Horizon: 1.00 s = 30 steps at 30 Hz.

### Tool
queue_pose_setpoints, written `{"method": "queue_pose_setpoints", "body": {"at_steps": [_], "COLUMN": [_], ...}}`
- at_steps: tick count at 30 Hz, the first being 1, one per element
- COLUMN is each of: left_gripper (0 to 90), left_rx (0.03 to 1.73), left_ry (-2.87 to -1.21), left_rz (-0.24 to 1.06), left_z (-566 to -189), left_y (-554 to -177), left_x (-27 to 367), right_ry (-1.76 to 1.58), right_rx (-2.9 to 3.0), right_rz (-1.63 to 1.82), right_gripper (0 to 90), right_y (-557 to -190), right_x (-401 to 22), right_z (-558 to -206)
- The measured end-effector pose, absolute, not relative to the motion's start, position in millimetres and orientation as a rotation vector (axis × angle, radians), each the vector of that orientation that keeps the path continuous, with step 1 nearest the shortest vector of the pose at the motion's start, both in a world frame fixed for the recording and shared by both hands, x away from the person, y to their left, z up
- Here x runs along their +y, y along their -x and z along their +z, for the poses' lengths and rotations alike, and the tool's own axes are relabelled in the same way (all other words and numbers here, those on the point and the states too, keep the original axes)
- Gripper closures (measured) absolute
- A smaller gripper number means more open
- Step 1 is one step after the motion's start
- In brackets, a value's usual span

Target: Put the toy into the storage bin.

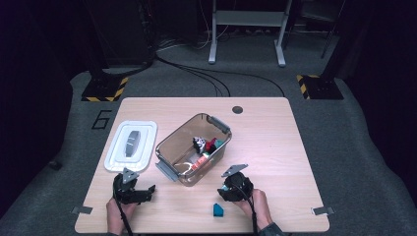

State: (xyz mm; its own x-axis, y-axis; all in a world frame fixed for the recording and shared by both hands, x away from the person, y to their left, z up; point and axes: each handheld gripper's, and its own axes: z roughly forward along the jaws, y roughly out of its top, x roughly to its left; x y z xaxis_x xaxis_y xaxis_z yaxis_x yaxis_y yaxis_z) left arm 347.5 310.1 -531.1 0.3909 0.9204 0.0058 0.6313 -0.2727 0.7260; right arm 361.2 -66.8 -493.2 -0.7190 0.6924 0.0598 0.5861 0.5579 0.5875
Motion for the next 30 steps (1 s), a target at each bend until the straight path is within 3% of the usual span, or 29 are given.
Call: {"method": "queue_pose_setpoints", "body": {"at_steps": [30], "left_gripper": [4.5], "left_rx": [1.323], "left_ry": [-2.008], "left_rz": [0.578], "left_z": [-531.1], "left_y": [-347.5], "left_x": [310.1], "right_ry": [-1.223], "right_rx": [2.346], "right_rz": [0.973], "right_gripper": [58.6], "right_y": [-435.9], "right_x": [-116.1], "right_z": [-443.2]}}
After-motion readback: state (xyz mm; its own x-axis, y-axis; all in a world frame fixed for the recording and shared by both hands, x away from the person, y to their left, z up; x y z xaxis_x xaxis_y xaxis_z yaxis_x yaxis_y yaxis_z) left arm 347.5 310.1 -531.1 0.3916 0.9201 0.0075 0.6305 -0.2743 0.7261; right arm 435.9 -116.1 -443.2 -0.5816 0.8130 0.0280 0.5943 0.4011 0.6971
